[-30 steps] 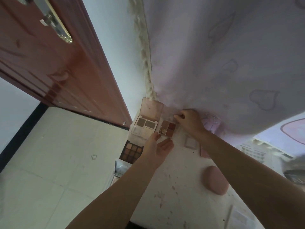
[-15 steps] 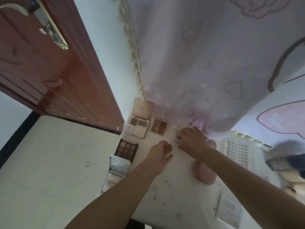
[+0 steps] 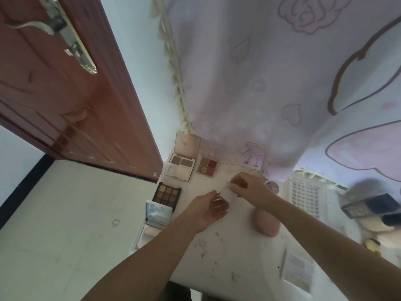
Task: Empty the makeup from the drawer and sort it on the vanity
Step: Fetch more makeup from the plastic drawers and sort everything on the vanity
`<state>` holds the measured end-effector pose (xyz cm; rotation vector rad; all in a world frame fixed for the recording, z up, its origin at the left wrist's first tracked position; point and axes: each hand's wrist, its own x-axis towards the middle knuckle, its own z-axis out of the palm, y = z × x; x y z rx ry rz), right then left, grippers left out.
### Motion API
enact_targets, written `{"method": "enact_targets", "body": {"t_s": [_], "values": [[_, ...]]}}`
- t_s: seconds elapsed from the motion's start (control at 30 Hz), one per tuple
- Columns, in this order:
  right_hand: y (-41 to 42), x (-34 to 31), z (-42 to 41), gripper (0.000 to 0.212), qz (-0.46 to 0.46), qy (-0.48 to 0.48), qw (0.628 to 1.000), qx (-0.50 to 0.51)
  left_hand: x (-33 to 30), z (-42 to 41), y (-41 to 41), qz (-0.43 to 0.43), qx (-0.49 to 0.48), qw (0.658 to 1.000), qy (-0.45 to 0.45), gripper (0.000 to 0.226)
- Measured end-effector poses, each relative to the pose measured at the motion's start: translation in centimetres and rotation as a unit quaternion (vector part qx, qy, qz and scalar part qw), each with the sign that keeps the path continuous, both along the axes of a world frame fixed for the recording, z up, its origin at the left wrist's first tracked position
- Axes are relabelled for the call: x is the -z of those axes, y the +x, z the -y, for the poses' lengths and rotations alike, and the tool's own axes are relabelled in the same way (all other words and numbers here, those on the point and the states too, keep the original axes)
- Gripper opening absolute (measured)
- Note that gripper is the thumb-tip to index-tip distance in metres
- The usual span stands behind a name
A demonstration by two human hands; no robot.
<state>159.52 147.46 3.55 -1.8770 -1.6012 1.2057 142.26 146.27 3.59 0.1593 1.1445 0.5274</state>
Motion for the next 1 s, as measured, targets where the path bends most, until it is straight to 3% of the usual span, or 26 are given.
{"method": "enact_targets", "body": {"t_s": [0.07, 0.17, 0.43, 0.6, 0.8, 1.0], "values": [[-0.1, -0.2, -0.6, 0.009, -0.059, -0.032, 0.997, 0.035, -0.3, -0.3, 0.4, 0.029, -0.020, 0.999, -0.008, 0.026], [0.0, -0.6, -1.7, 0.009, -0.064, -0.024, 0.997, 0.042, -0.4, -0.8, 0.8, 0.048, -0.034, 0.998, -0.018, 0.024], [0.0, -0.4, -7.3, 0.016, 0.001, 0.010, 0.999, 0.044, 0.7, -3.3, 2.2, 0.066, -0.125, 0.989, -0.047, 0.019], [-0.2, 0.4, -9.3, 0.022, 0.101, 0.038, 0.994, -0.031, 1.6, -4.5, 3.0, 0.067, -0.170, 0.981, -0.067, 0.014], [0.1, 0.9, -9.5, 0.023, 0.120, 0.040, 0.991, -0.042, 1.8, -4.4, 2.9, 0.075, -0.170, 0.980, -0.069, 0.012], [3.0, -0.5, -7.3, 0.015, 0.238, 0.088, 0.963, -0.093, 1.1, -3.2, 3.1, 0.053, -0.122, 0.990, -0.039, 0.026]]}}
